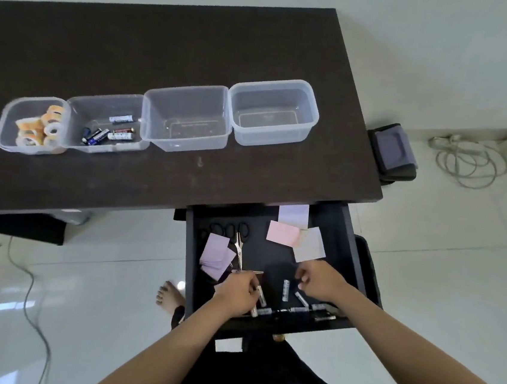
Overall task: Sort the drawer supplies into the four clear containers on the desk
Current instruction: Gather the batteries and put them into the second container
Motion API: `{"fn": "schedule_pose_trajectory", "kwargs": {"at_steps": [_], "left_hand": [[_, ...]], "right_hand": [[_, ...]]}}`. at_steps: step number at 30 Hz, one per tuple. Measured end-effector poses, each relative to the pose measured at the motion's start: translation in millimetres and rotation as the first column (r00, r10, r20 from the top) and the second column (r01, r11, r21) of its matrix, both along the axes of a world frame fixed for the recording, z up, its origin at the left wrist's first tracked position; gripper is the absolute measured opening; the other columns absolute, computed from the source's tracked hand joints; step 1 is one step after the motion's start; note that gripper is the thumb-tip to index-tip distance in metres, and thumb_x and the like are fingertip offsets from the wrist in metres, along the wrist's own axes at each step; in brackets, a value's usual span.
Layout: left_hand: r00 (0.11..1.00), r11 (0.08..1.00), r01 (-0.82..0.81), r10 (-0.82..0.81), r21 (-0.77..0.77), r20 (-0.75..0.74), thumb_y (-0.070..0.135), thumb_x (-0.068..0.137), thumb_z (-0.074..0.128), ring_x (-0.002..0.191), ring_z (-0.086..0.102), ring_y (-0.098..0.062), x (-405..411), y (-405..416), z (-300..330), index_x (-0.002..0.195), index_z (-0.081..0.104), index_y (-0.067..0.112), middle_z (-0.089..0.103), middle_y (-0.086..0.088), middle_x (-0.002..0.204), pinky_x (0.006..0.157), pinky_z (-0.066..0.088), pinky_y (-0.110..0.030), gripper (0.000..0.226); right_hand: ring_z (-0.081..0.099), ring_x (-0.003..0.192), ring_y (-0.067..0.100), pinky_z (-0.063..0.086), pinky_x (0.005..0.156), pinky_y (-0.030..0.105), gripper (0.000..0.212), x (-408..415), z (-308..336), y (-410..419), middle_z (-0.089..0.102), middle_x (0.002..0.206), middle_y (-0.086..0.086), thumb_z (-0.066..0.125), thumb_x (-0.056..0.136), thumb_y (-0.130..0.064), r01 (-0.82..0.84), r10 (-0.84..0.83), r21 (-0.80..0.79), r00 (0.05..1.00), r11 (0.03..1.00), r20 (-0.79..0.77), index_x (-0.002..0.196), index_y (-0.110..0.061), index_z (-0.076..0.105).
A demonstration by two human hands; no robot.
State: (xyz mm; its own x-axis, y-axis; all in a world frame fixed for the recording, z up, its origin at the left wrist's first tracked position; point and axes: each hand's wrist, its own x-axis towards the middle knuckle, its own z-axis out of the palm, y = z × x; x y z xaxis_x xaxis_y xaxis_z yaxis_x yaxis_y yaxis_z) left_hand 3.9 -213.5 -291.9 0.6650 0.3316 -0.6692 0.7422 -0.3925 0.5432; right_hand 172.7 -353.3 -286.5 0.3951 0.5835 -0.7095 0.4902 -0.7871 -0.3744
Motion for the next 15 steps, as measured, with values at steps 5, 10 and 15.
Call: {"fn": "schedule_pose_trajectory", "kwargs": {"at_steps": [5, 10, 15], "left_hand": [[0.996, 1.000, -0.011, 0.010, -0.017, -0.094, 0.024, 0.088, 0.054, 0.102, 0.062, -0.024, -2.2, -18.3, -16.1, 0.101, 0.062, 0.012, 0.067, -0.007, 0.105, 0.084, 0.049, -0.030, 0.019], [0.994, 0.995, -0.049, 0.040, -0.092, -0.103, 0.021, 0.089, 0.054, 0.095, 0.064, -0.023, 0.7, -33.7, -26.5, 0.100, 0.064, 0.013, 0.067, -0.006, 0.094, 0.079, 0.046, -0.025, 0.016], [0.996, 0.989, -0.049, 0.038, -0.141, -0.084, 0.010, 0.087, 0.051, 0.103, 0.061, -0.020, 4.8, -44.0, -32.0, 0.107, 0.062, 0.013, 0.065, -0.006, 0.109, 0.093, 0.048, -0.028, 0.023]], "right_hand": [[0.062, 0.098, 0.022, 0.051, 0.083, 0.029, 0.019, 11.0, -17.2, -21.6, 0.065, 0.103, 0.003, 0.059, 0.080, -0.009, -0.097, 0.096, -0.175, 0.995, 0.980, -0.014, 0.096, -0.016, 0.066], [0.065, 0.094, 0.029, 0.054, 0.080, 0.034, 0.025, 11.0, -24.8, -28.2, 0.071, 0.102, 0.012, 0.053, 0.078, -0.006, -0.250, 0.242, -0.298, 0.968, 0.921, -0.065, 0.097, -0.007, 0.070], [0.063, 0.098, 0.023, 0.052, 0.083, 0.030, 0.025, 13.7, -28.4, -29.7, 0.068, 0.106, 0.005, 0.057, 0.080, -0.007, -0.174, 0.148, -0.210, 0.980, 0.962, -0.134, 0.101, -0.015, 0.067]]}}
